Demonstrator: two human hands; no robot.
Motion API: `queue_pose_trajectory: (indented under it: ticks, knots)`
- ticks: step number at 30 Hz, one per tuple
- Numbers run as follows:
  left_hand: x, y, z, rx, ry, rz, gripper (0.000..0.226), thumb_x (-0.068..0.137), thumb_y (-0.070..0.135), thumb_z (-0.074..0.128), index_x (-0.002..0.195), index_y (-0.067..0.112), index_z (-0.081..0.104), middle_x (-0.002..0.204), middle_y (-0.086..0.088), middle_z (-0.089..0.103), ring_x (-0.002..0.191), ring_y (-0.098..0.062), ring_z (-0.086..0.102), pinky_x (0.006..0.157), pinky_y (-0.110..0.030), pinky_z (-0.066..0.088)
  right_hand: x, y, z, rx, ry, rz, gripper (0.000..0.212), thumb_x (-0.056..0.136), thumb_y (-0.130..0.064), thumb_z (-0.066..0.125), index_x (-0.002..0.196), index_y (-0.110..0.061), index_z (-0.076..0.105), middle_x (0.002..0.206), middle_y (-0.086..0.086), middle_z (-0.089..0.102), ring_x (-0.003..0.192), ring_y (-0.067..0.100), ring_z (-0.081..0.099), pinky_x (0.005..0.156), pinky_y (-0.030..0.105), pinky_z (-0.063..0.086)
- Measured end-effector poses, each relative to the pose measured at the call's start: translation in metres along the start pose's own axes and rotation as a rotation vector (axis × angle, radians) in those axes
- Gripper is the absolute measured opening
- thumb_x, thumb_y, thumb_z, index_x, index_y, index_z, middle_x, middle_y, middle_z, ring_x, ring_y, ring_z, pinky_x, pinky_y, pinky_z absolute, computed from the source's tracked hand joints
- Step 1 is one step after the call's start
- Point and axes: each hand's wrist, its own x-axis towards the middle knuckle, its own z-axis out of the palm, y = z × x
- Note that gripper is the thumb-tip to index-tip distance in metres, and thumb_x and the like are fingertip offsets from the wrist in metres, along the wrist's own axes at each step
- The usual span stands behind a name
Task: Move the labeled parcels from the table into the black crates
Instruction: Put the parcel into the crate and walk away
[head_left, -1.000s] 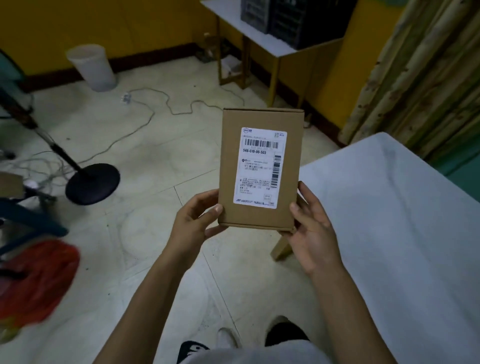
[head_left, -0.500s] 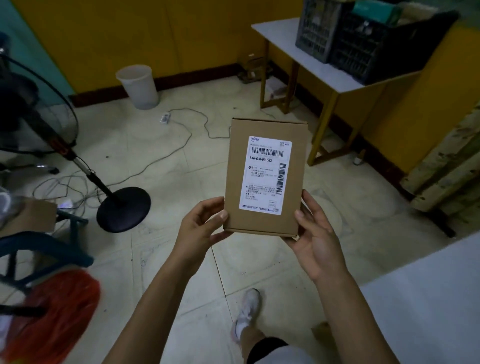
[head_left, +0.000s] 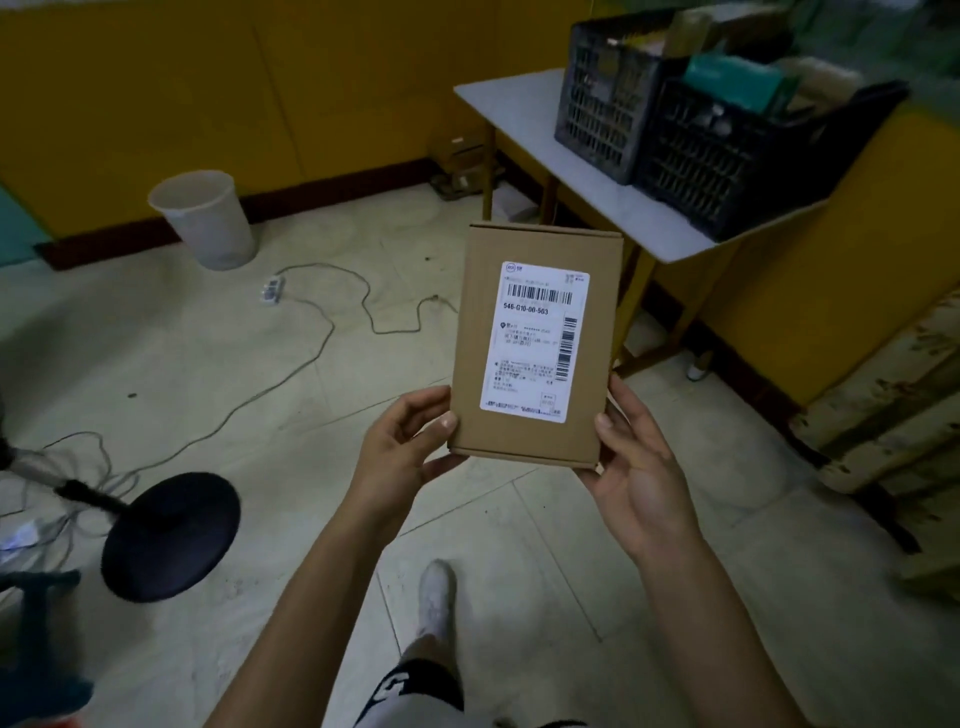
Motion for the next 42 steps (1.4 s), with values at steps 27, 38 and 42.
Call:
queue_pose_trajectory:
  ticks: [27,38,42]
  knots:
    - [0.595,0.091,0.295,0.261,-0.616,0.114,0.019,0.088,0.017,0.064,0.105,0.025,0.068,0.104,0.010,0.071,0.093,-0.007,0.067,0.070,-0.019,0.053,0.494,-0.229,-0.044,-0.228,0.488,-0.568,0.064,0.065,-0.033,0.075,0.120,-0.053,0.051,0.122,-0.013,0.066,0.110,0.011,0.064,0.076,0.035,0.059]
    - [0.774,0.150,0.538,0.408,-0.718,0.525,0.022,0.093,0.020,0.059,0.111,0.031,0.052,0.114,0.018,0.054,0.103,0.013,0.051,0.080,-0.008,0.046,0.657,-0.449,-0.132,-0.534,0.569,-0.770,0.056,0.081,-0.012,0.072,0.123,-0.041,0.048,0.113,-0.015,0.065,0.104,0.010,0.065,0.070,0.025,0.058]
    - [0.859,0.182,0.617,0.655,-0.640,0.733,0.059,0.095,0.025,0.051,0.147,0.012,0.026,0.152,-0.010,0.029,0.139,-0.024,0.030,0.111,-0.044,0.032,0.697,-0.517,-0.154,-0.681,0.525,-0.791,0.051,0.085,-0.006,0.069,0.118,-0.042,0.055,0.108,-0.028,0.064,0.103,0.004,0.064,0.076,0.025,0.057]
